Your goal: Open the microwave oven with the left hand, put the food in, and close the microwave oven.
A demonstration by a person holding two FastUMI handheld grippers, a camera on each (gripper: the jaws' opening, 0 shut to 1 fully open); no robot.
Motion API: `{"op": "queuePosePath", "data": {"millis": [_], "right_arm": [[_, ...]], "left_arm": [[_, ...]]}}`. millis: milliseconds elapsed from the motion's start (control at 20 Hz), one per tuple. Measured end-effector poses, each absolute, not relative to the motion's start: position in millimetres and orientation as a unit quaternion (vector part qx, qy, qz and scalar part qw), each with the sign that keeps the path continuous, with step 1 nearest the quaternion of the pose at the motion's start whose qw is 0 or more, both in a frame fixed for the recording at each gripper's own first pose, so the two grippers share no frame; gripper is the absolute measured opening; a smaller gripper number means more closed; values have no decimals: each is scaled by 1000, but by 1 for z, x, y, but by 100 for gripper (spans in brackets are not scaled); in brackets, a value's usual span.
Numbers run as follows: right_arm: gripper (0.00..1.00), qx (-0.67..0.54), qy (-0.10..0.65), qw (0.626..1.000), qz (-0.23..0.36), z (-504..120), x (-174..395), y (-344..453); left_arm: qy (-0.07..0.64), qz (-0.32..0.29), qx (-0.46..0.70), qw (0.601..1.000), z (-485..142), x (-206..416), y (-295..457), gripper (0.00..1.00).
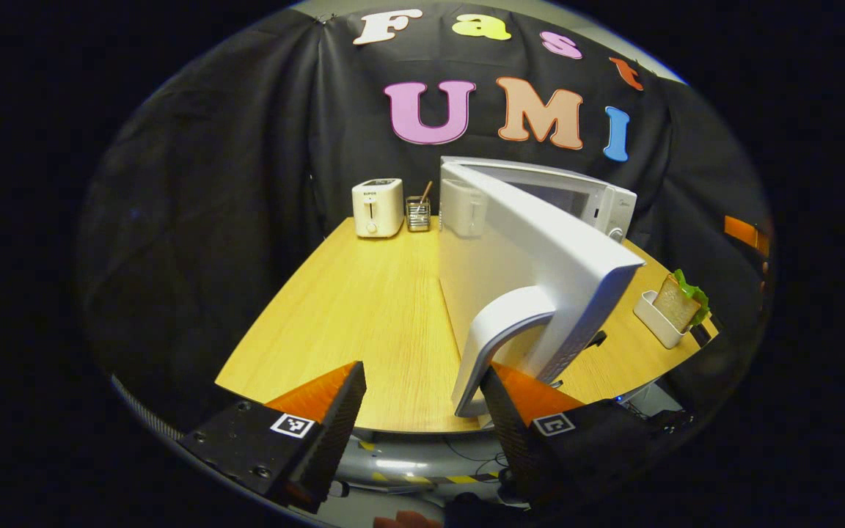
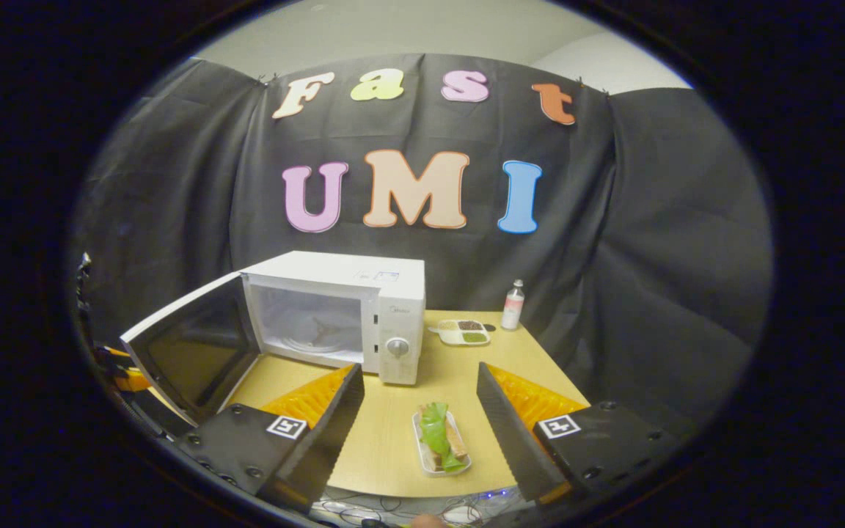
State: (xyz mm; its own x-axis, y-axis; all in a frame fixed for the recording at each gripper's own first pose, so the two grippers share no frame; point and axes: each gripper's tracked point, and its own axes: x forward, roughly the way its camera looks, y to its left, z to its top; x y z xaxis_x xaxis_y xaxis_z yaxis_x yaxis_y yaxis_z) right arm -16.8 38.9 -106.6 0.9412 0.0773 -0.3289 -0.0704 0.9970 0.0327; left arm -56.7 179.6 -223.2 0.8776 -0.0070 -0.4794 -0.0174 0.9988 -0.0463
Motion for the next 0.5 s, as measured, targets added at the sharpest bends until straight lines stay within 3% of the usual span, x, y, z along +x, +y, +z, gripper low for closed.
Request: {"op": "queuePosePath", "data": {"millis": [250, 500], "right_arm": [[98, 14, 186, 981, 48, -130, 1, 37], [98, -4, 225, 973, 53, -179, 11, 36]], "left_arm": [[204, 24, -5, 979, -150, -84, 183, 91], [63, 41, 67, 995, -29, -68, 173, 89]]}}
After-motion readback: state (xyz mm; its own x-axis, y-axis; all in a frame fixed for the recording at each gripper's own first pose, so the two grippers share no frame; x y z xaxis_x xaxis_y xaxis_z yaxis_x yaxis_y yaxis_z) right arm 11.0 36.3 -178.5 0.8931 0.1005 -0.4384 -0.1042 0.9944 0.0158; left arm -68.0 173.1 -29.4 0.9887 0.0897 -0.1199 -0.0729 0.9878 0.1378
